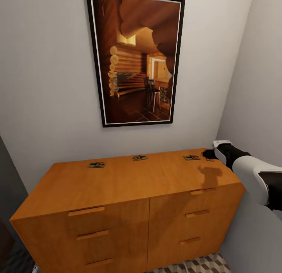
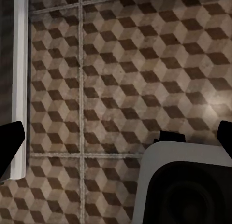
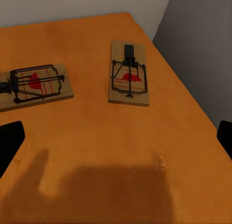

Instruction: Take the four mousetraps from the cabinet in the bathroom and place them on the bathroom floor. Make sure all four end up on the same floor surface, and ensure that at least two of them are either under or directly next to the same bathroom sink.

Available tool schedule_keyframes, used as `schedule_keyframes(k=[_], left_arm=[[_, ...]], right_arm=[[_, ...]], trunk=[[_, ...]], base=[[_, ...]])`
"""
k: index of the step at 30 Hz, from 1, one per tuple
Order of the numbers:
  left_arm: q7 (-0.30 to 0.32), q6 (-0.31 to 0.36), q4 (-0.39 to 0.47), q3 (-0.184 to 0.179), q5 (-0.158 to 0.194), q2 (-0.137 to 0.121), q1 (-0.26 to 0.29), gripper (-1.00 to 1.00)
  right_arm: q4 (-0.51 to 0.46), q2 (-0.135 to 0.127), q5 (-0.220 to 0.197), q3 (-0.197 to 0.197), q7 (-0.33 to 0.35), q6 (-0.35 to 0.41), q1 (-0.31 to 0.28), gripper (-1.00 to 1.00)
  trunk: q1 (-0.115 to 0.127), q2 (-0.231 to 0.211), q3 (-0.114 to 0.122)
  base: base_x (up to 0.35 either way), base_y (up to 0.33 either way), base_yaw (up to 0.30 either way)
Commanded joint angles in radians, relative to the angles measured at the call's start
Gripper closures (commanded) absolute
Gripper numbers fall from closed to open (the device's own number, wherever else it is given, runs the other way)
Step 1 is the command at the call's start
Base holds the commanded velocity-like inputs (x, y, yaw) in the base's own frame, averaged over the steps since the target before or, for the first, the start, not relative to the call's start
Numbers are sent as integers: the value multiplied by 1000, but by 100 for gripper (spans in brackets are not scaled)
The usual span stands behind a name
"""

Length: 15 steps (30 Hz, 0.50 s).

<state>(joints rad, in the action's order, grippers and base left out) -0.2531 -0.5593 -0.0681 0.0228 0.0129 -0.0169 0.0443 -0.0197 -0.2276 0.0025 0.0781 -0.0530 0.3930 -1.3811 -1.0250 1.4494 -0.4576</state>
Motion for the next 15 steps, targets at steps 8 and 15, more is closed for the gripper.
schedule_keyframes(k=[8, 15], left_arm=[[0, -5, -4, 2, 1, 0, 2, -100], [0, -5, -4, 2, 1, 0, 2, -100]], right_arm=[[-3, -6, 2, 7, 118, 6, 5, -100], [-3, -7, -1, 6, 144, 6, 6, -100]], trunk=[[0, 1, -1], [0, 1, -1]], base=[[0, 0, 0], [0, 0, 0]])
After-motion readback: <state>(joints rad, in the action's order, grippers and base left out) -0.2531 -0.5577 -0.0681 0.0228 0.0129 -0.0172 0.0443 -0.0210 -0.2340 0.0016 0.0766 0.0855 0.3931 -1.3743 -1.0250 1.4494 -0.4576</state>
